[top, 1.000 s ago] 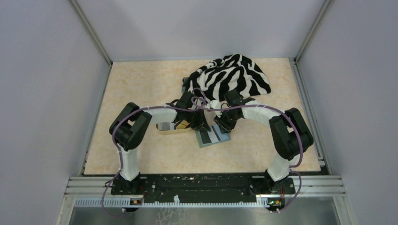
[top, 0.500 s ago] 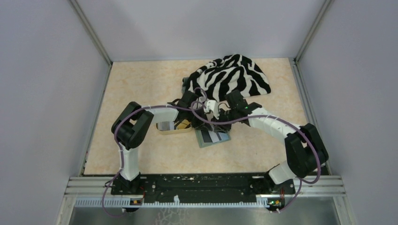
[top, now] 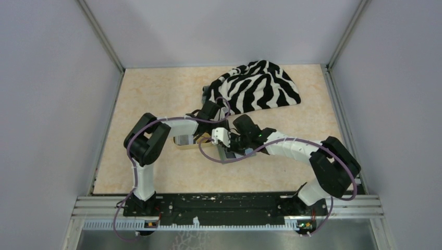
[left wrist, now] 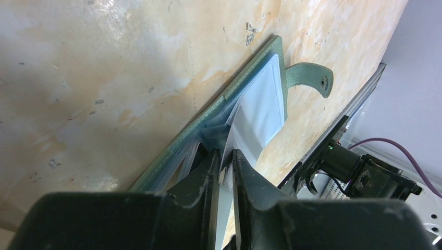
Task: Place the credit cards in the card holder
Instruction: Insert the credit card into the card holder.
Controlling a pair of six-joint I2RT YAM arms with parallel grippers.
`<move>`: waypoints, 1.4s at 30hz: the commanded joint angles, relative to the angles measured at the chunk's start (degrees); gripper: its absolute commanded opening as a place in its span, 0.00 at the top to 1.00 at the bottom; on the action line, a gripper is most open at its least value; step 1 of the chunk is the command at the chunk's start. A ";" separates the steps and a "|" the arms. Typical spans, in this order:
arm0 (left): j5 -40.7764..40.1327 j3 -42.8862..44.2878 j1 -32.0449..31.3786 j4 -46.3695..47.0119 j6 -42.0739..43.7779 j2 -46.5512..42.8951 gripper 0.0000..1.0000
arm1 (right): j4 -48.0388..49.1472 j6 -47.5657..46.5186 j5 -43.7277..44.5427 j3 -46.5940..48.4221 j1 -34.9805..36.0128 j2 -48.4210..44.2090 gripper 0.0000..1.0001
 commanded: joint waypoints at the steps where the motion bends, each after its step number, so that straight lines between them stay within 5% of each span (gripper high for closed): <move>1: -2.96 -0.77 -0.20 -4.94 2.86 2.46 0.78 | 5.43 2.70 8.90 0.31 2.37 2.09 0.94; 42: -4.78 -0.35 -0.08 -5.35 3.05 1.14 0.66 | -8.36 -1.72 17.64 6.42 0.82 6.11 0.96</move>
